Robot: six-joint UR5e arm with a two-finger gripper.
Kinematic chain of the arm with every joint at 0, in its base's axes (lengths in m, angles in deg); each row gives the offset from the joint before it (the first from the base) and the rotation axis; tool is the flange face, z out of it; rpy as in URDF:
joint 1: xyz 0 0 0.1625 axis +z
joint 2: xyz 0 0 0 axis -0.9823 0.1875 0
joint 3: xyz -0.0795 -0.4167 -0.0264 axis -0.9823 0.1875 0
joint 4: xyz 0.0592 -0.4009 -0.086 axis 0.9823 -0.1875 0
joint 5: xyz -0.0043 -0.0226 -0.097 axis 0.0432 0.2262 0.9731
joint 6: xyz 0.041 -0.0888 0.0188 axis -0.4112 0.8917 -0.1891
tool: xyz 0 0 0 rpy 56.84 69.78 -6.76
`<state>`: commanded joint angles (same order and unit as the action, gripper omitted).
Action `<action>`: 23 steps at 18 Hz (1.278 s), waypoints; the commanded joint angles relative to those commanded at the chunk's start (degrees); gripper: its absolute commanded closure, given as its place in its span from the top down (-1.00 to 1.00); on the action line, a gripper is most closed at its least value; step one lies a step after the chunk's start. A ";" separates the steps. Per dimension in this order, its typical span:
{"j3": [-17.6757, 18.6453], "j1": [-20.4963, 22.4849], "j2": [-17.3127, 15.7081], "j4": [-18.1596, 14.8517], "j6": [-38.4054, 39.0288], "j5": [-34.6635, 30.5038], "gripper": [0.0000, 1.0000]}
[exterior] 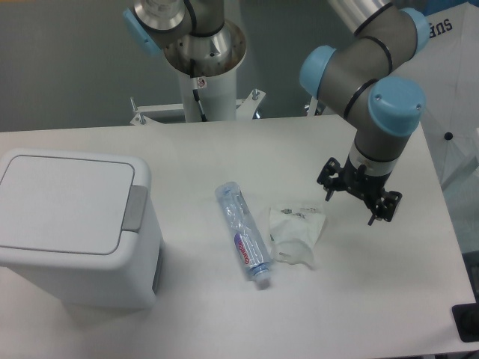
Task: Open the trash can
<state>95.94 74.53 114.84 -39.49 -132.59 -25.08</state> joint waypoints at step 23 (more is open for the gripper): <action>1.14 -9.76 -5.71 -0.09 37.37 41.23 1.00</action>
<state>97.08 64.78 109.12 -39.58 -95.22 16.15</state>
